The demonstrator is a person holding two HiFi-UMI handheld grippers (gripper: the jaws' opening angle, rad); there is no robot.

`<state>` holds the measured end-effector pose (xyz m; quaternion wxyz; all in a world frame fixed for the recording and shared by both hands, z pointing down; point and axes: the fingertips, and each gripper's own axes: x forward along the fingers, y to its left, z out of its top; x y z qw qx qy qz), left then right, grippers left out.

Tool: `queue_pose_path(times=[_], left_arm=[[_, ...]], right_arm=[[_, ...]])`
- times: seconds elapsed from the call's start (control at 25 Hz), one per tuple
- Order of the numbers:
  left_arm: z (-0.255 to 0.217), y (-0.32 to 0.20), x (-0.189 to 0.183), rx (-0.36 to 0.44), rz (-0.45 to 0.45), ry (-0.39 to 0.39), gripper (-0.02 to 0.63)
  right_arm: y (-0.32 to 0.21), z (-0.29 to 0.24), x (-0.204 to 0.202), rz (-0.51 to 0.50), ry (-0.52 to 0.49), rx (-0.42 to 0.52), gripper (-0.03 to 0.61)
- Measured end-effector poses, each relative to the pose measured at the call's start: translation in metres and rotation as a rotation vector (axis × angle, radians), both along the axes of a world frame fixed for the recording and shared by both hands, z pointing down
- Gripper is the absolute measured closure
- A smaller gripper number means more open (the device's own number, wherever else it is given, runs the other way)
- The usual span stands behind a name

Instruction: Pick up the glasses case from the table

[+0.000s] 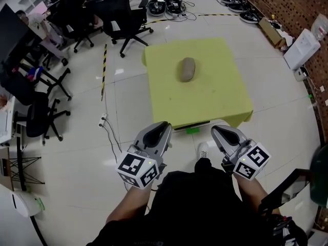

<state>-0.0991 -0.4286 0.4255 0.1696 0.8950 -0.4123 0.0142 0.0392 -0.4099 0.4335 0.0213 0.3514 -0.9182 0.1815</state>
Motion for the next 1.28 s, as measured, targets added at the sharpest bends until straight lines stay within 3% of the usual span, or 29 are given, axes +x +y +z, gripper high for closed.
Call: queue_pose_path(times=[0.8,1.28], left_arm=[[0.002,-0.128,0.102,-0.023,-0.107,-0.079,0.571],[0.041,-0.180,0.138,-0.085,-0.159,-0.211,0.536]], right_arm=[[-0.136,0.006,0.098,-0.122,-0.059,-0.023,0.577],[-0.183,0.027,0.140,-0.152,-0.121,-0.057,0.577]])
